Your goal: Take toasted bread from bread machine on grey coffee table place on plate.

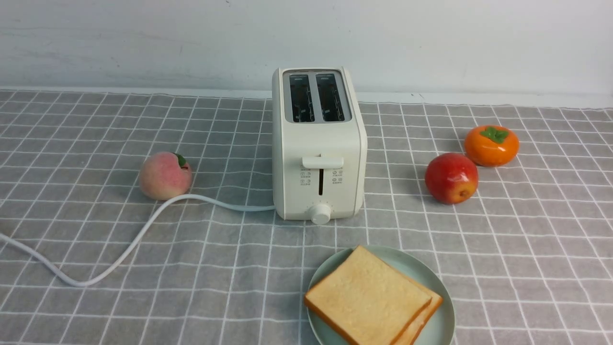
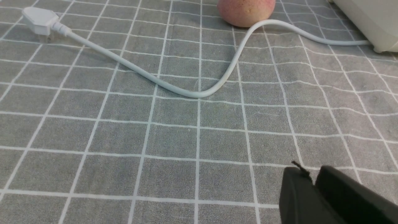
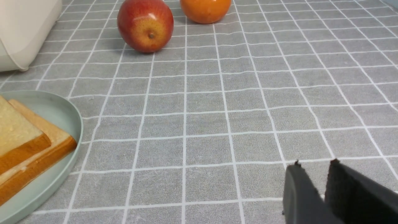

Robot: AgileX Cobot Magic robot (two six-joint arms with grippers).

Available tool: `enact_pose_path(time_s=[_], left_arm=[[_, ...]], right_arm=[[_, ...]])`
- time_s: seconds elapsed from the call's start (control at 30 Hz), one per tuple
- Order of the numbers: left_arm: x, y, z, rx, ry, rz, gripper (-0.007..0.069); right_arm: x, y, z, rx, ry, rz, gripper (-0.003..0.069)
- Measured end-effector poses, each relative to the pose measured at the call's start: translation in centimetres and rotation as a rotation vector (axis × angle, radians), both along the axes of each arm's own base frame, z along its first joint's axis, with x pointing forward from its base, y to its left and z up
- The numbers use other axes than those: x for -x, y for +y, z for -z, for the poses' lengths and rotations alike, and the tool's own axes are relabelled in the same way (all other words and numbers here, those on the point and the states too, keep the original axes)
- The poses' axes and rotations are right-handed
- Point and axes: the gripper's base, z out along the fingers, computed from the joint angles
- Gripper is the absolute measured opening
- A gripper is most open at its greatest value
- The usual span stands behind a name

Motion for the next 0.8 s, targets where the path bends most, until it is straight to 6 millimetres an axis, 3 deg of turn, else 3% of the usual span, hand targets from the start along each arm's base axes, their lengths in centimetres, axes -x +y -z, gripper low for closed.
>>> enact_pose_path(time_s=[0.8], left_arm=[[0.0,0.0,0.0,0.0,0.0,0.0,0.0092]], right_arm=[[0.0,0.0,0.0,0.0,0.0,0.0,0.0174]])
